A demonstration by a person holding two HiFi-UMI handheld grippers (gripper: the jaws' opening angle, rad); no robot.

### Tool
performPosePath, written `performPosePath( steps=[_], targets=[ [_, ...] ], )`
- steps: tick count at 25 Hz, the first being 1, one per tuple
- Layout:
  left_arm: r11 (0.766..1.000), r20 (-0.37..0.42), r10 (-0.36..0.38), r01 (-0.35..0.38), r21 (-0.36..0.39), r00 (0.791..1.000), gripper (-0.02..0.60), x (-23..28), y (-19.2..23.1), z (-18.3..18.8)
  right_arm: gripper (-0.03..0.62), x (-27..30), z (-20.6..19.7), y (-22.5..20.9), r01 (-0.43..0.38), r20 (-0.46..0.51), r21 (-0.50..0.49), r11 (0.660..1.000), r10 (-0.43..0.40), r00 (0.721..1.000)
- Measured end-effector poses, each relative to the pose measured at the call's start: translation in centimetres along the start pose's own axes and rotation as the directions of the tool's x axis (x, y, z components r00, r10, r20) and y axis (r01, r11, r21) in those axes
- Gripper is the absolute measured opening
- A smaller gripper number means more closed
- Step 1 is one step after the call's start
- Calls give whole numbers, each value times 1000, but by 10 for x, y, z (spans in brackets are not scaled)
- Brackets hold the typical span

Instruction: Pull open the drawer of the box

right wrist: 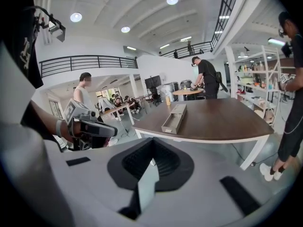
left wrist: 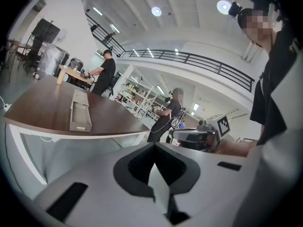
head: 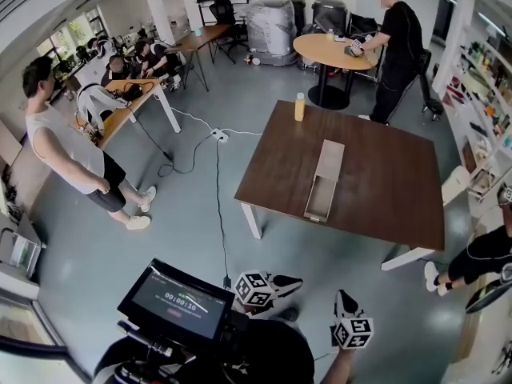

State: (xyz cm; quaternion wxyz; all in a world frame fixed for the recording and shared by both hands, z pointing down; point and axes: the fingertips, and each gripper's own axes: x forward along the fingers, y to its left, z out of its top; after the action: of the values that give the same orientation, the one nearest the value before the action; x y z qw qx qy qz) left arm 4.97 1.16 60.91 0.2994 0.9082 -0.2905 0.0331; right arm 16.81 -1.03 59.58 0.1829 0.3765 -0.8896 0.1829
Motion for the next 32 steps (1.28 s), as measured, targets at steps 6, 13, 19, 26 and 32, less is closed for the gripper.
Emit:
performPosePath(
  steps=[6, 13, 19, 26, 32],
  targets=[
    [998, 43, 61, -59, -36, 997, 6, -51, 7, -8, -15, 11, 12, 60, -33, -24, -103, 994, 31, 999],
    [996, 87, 79, -76, -38, 993, 6, -95, -14, -13, -15, 2, 15, 129, -75, -28, -160, 984, 72, 997],
    [994, 96, 77, -70, -79, 992, 6, -120, -32, -31, -15, -15, 7, 168, -69, -36, -194, 979, 63, 997],
    [992, 88, 48, -37, -120, 995, 6, -126, -41, -65, -15, -28, -29, 189, -28, -25, -198, 980, 24, 999],
    [993, 95, 24, -13, -114, 995, 6, -150, -72, -82, -17, -45, -52, 230, -20, -34, -205, 979, 13, 999]
  ],
)
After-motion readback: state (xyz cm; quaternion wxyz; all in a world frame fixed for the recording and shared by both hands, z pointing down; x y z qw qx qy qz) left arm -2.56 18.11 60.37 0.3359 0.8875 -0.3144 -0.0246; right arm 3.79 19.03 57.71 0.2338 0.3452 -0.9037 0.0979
